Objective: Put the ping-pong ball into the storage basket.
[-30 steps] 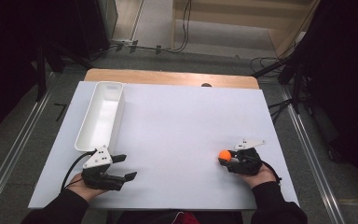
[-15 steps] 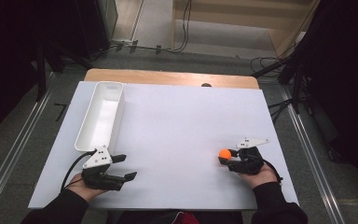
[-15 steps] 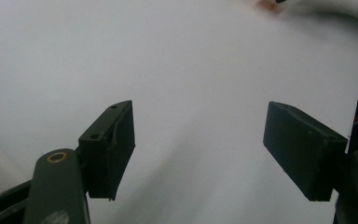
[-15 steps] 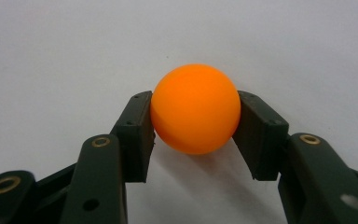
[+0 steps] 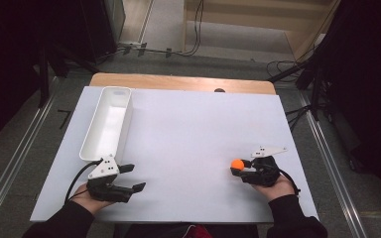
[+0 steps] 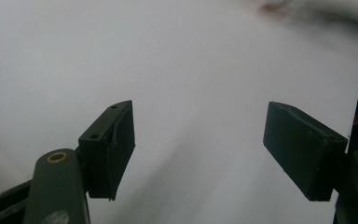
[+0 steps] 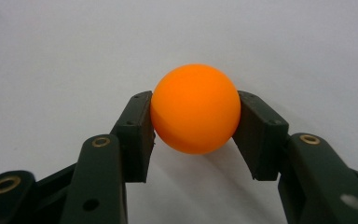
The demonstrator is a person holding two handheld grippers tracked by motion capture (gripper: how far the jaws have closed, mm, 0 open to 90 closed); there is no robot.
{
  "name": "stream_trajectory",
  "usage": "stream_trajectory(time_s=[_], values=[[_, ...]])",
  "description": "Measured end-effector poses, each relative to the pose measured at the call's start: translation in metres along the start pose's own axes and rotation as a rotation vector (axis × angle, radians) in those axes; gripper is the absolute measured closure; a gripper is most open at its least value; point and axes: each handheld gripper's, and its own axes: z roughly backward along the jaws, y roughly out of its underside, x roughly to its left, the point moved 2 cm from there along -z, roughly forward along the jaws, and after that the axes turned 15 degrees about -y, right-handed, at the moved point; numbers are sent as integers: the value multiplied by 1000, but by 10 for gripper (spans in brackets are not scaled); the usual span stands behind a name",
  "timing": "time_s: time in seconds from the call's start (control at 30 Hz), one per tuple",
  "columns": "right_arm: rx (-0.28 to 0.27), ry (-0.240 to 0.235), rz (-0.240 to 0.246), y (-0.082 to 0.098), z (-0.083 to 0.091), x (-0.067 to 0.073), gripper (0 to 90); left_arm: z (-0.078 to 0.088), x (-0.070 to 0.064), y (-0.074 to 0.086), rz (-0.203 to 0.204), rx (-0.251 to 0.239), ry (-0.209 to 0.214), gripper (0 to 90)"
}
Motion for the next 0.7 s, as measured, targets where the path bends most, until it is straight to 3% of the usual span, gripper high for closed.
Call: stream_trajectory(time_s=[0.37, 0.7], values=[[-5, -23, -6, -2, -2, 5, 483, 0, 0, 0, 2, 1, 2, 252], [-14, -58, 23, -8, -5, 12, 484, -1, -1, 0, 4, -1, 5, 253]])
